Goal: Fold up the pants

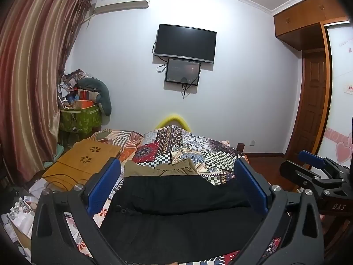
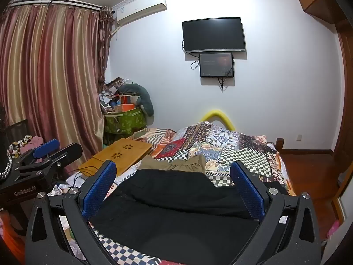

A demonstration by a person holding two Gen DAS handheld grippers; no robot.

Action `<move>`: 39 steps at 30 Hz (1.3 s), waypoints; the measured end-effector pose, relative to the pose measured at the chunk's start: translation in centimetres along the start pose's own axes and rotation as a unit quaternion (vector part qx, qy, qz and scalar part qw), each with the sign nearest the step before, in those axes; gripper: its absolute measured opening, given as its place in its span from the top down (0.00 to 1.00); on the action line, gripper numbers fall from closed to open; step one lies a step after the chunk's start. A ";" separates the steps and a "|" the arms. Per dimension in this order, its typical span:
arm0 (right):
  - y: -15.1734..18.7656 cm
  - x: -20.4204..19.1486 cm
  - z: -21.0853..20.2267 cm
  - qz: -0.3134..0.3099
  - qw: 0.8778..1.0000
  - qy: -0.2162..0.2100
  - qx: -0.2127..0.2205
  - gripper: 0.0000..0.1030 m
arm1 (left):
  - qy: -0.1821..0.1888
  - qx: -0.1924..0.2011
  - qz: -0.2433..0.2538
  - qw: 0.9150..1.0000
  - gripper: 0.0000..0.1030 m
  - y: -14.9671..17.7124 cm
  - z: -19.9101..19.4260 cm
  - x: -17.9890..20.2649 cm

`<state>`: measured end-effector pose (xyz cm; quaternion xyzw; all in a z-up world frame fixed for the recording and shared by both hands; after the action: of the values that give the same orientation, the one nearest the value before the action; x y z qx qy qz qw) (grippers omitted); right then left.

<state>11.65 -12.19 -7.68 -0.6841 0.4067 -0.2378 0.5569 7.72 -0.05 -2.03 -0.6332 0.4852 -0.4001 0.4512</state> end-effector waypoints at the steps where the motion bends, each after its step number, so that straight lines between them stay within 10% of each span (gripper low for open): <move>1: 0.0 0.0 0.0 0.001 1.000 0.000 0.000 0.01 | -0.001 0.001 0.000 1.000 0.00 0.0 0.0 0.0; 39: 0.0 0.5 0.0 0.006 1.000 0.000 0.002 0.00 | 0.002 0.009 0.007 1.000 0.00 0.5 0.0 -0.4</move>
<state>11.92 -12.65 -7.71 -0.6804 0.4101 -0.2354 0.5598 7.56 0.25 -2.55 -0.6250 0.4872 -0.4024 0.4583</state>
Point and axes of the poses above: each gripper's, at about its wrist camera, not at the fingertips, and z roughly the way its jaws point, x to its right, y to its underside, the point moved 8 cm from there along z, roughly the way its jaws point, and after that the axes turned 11 degrees about -y, right-handed, at the moved point
